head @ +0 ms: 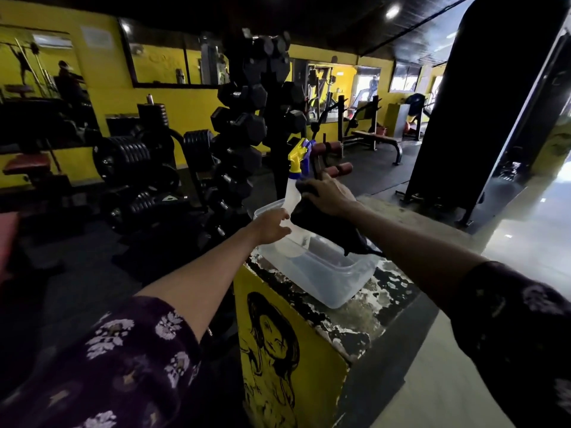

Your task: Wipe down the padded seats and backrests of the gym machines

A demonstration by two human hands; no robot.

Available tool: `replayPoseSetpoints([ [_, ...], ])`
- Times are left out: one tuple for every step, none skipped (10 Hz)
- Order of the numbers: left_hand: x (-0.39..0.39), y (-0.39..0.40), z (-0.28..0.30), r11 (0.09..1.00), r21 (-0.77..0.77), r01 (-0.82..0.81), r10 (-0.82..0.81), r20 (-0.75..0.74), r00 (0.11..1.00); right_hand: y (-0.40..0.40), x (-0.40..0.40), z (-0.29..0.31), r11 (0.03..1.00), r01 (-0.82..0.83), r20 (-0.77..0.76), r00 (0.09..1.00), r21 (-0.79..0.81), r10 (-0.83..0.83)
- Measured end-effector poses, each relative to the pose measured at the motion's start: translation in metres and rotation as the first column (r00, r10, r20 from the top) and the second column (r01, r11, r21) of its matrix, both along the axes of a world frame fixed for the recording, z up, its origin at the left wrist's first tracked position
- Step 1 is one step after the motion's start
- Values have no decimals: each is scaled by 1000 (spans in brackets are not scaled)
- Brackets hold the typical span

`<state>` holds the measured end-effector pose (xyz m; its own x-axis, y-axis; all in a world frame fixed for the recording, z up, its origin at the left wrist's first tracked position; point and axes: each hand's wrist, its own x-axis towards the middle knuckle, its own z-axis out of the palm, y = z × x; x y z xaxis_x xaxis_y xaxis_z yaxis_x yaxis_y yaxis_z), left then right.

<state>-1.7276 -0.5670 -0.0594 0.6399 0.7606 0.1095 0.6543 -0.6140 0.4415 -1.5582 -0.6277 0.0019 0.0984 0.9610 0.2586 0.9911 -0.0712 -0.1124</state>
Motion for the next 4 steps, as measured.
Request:
replayPoseSetpoints([
  [-2,4,-2,999,-39,-20,20,2,1000,16,9,-34,893,97,124,991,-440,-46],
  [-3,3,-1,997,-71,-34,34,-5,999,10,7,-35,763,132,143,988,-633,-52],
  [-2,0,-1,998,-67,-18,18,-1,1000,4,11,-32,725,170,138,985,-668,-104],
  [-2,-8,2,998,-59,-10,9,-6,1000,-2,10,-33,748,185,158,982,-638,-108],
])
